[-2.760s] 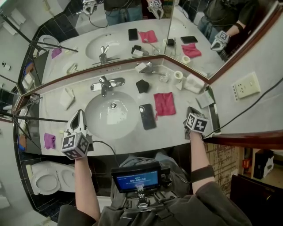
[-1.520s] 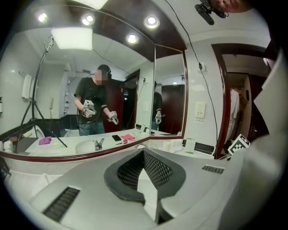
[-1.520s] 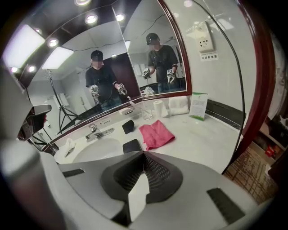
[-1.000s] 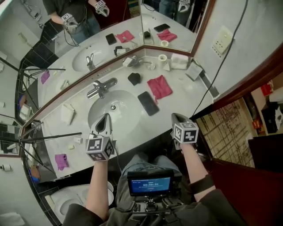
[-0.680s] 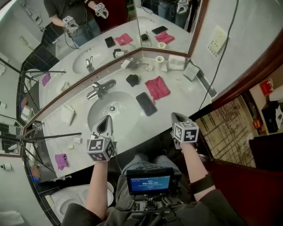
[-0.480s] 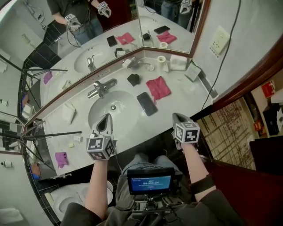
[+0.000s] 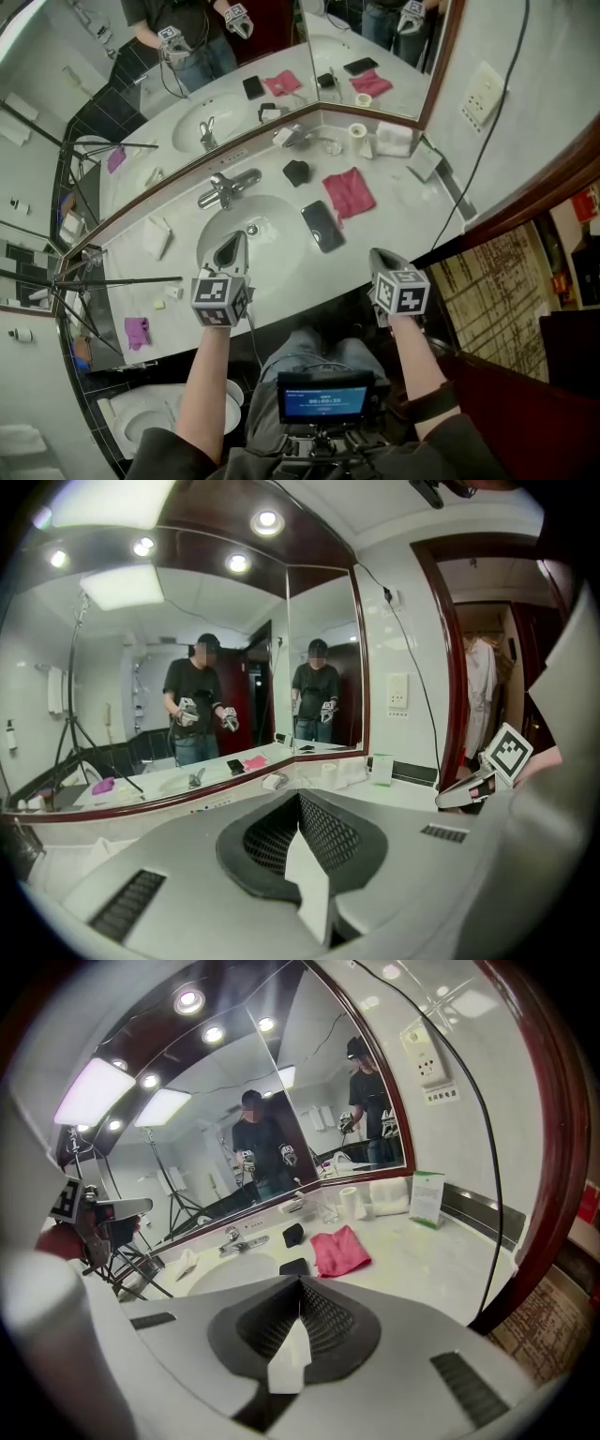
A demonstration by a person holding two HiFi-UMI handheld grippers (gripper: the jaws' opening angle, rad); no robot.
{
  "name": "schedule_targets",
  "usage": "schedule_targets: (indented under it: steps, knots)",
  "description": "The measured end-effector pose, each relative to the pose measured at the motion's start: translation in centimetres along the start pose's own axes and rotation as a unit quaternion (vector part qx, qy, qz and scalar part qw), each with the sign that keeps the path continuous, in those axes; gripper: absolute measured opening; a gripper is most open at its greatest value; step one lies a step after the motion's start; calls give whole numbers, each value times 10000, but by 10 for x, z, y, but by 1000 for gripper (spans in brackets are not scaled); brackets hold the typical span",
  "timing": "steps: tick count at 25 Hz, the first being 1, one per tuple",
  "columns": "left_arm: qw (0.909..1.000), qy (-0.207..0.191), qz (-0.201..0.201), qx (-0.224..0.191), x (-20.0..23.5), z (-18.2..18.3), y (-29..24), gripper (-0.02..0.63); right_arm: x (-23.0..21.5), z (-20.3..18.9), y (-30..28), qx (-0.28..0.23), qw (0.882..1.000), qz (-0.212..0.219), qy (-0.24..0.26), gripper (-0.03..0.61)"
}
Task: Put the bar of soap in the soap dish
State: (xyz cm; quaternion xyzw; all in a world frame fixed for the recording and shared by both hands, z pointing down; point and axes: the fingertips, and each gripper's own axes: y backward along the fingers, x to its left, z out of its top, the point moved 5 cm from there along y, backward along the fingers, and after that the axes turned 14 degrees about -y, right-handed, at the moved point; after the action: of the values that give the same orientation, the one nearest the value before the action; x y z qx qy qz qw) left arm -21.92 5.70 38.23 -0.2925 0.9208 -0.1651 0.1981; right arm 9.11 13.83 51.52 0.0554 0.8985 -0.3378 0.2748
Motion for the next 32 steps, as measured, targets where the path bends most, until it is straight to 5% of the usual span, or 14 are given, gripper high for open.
schedule_targets:
  steps: [10, 23, 32]
  knots:
    - [9956, -698, -621, 81, 12, 9, -86, 62, 24, -10, -37, 120, 9999, -7, -57, 20]
    - [9754, -1798, -1192, 455, 39, -7, -203, 231, 60, 24, -118, 112, 9975, 110, -693, 20]
    - [9298, -3449, -1072, 711, 60, -28, -291, 253, 73, 57, -190, 134, 9926, 296, -1172, 20]
